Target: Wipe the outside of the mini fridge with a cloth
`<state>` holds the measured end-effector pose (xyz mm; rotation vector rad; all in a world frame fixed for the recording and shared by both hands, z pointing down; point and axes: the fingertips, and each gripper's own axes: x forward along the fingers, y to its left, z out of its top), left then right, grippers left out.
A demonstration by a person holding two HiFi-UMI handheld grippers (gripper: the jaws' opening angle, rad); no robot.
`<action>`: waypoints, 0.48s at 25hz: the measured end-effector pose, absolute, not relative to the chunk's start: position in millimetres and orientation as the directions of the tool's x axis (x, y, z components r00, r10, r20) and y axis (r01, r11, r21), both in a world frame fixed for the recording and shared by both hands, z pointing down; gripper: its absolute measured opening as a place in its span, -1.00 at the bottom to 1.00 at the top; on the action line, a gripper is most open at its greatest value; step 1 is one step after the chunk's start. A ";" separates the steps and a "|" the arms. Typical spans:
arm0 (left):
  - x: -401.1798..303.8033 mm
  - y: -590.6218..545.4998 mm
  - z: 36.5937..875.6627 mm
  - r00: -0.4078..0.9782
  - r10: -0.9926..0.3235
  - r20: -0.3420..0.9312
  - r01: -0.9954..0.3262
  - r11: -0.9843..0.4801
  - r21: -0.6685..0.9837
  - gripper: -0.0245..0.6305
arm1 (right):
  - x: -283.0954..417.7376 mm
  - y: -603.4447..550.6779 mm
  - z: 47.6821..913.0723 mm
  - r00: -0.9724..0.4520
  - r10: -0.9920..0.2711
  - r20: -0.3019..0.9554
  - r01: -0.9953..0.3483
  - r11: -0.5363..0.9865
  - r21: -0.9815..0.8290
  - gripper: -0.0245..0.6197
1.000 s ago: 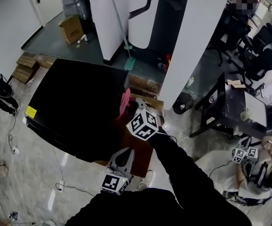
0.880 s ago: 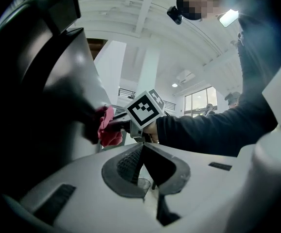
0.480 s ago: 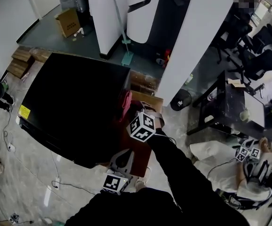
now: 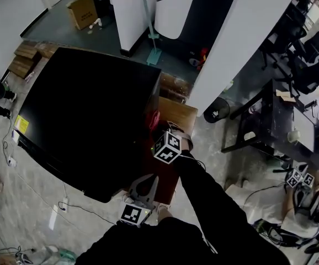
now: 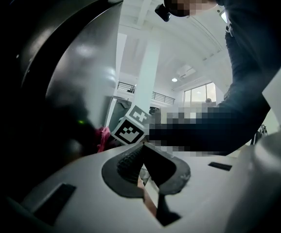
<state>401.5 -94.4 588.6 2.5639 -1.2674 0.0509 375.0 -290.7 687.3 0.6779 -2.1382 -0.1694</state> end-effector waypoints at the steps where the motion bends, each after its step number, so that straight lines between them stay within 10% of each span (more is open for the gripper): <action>1: 400.9 -94.2 591.7 0.615 -0.773 0.156 -0.783 -0.576 0.233 -0.91 | 374.7 -291.8 696.0 -0.476 -0.519 0.710 -0.409 0.845 0.344 -0.70; 12: 390.2 -75.3 606.7 0.604 -0.772 0.199 -0.794 -0.560 0.238 -0.91 | 370.3 -290.9 781.8 -0.404 -0.439 0.802 -0.382 0.878 0.289 -0.70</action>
